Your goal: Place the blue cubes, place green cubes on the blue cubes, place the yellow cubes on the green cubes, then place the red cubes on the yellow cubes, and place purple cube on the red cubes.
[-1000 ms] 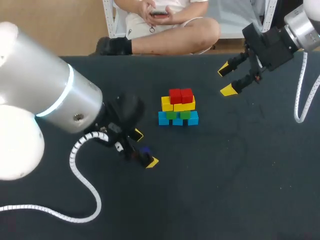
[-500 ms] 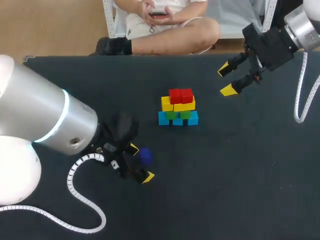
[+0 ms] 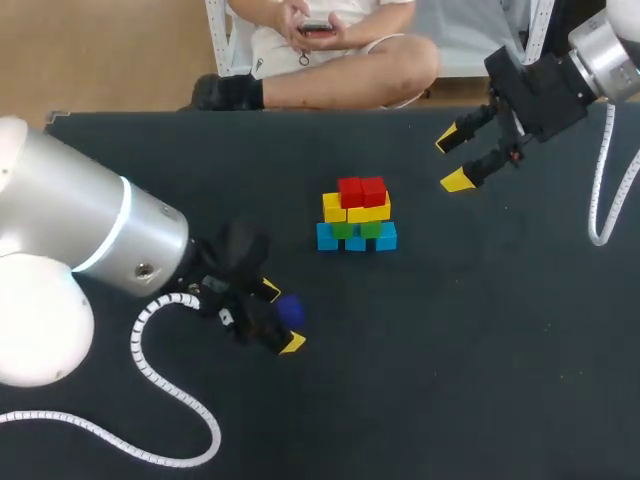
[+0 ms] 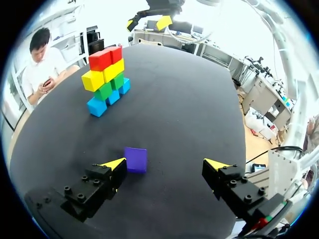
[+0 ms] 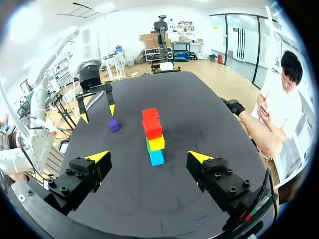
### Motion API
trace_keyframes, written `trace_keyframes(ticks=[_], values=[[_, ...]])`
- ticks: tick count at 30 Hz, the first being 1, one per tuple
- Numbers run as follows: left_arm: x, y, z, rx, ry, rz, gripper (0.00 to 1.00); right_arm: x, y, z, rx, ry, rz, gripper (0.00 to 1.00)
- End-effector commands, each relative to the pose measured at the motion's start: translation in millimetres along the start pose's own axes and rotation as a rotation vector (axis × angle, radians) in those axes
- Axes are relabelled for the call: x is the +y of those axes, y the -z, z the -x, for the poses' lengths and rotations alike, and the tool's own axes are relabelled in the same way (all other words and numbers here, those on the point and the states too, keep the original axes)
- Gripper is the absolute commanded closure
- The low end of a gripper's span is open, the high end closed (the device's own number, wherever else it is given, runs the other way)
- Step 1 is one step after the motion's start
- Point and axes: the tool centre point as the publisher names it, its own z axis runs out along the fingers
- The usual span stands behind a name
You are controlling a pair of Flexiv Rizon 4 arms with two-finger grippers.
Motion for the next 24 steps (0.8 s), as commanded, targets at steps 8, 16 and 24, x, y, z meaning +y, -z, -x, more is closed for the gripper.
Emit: trace_keyframes(ticks=[8,16,24], values=[[8.2,-14.5,3.7,0.078,0.005,0.006,0.0,0.4,0.1,-0.2,-0.001,0.0,-0.001,0.0],[16.6,-9.6,1.9,0.101,-0.016,0.018,0.0,0.4,0.1,-0.2,-0.001,0.0,-0.001,0.0],[25.9,-13.7,-4.9,0.103,-0.025,0.003,0.0,0.4,0.1,-0.2,-0.001,0.0,-0.001,0.0]])
